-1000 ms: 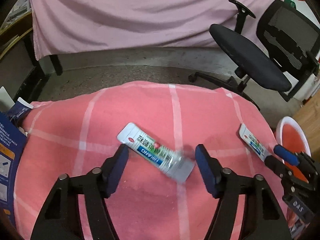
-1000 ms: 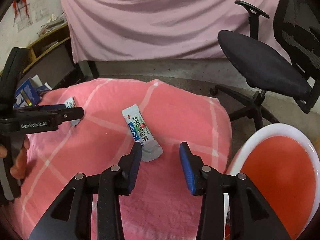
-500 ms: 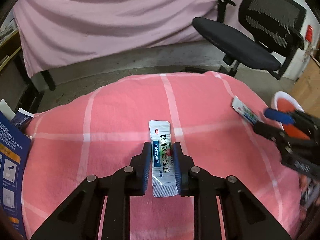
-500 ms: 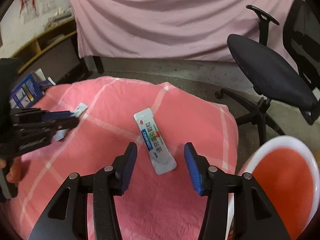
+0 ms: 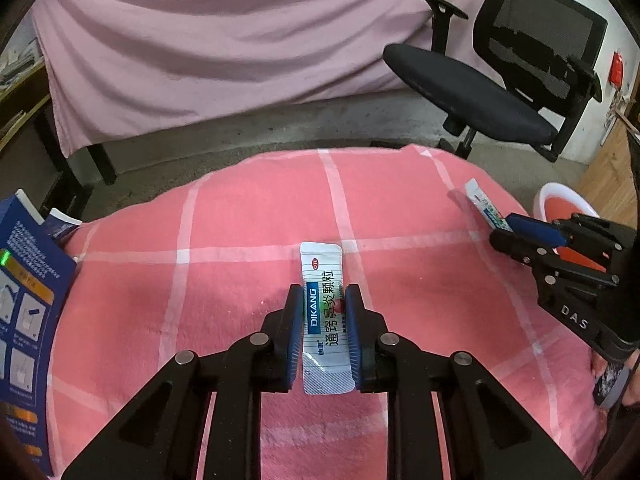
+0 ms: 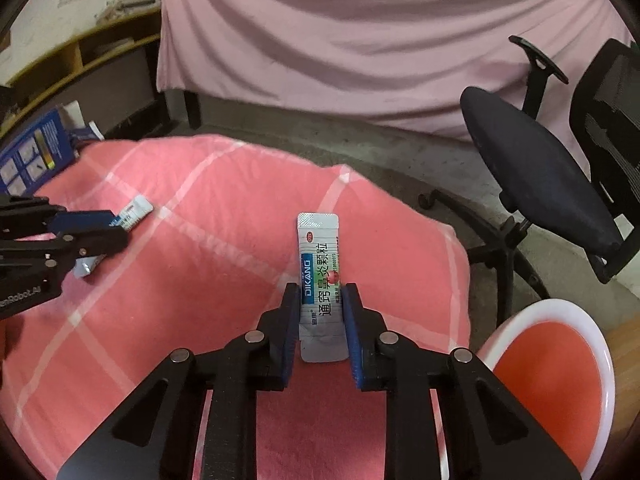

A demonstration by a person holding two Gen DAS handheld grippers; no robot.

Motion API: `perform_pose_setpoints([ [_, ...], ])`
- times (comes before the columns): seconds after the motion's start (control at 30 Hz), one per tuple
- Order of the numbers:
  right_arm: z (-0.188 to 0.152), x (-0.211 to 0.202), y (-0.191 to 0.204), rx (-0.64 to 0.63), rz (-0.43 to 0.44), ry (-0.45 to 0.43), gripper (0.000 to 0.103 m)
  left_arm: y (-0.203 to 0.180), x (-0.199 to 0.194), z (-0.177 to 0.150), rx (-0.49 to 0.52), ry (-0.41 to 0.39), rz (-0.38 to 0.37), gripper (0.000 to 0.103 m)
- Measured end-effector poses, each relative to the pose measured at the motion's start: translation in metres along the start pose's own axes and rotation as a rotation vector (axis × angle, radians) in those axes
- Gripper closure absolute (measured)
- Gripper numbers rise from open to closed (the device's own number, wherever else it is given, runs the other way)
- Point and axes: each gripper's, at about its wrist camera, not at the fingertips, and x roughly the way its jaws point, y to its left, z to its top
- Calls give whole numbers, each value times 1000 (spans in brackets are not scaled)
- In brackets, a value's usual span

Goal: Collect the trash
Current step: 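Lift both white sachets and carry them over the bucket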

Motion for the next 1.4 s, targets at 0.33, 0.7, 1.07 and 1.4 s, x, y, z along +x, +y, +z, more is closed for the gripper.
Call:
perform_pose_setpoints([
  [0.33,-24,-91,-10,123,-4,-409,84,-30,-61,-4,-57,-309,-74,86],
  [0.7,-61,-196,-31,184,-196,-836,84,-102,-147,2,58,-689,-222,86],
  [1.07,-100,-224,-81,284,-329,-875,83,-191,-147,9,205,-750,-330,86],
  [1.4,-121,-222,-116,387,-365,-815,83,-236,-125,12,254,-681,-383,86],
])
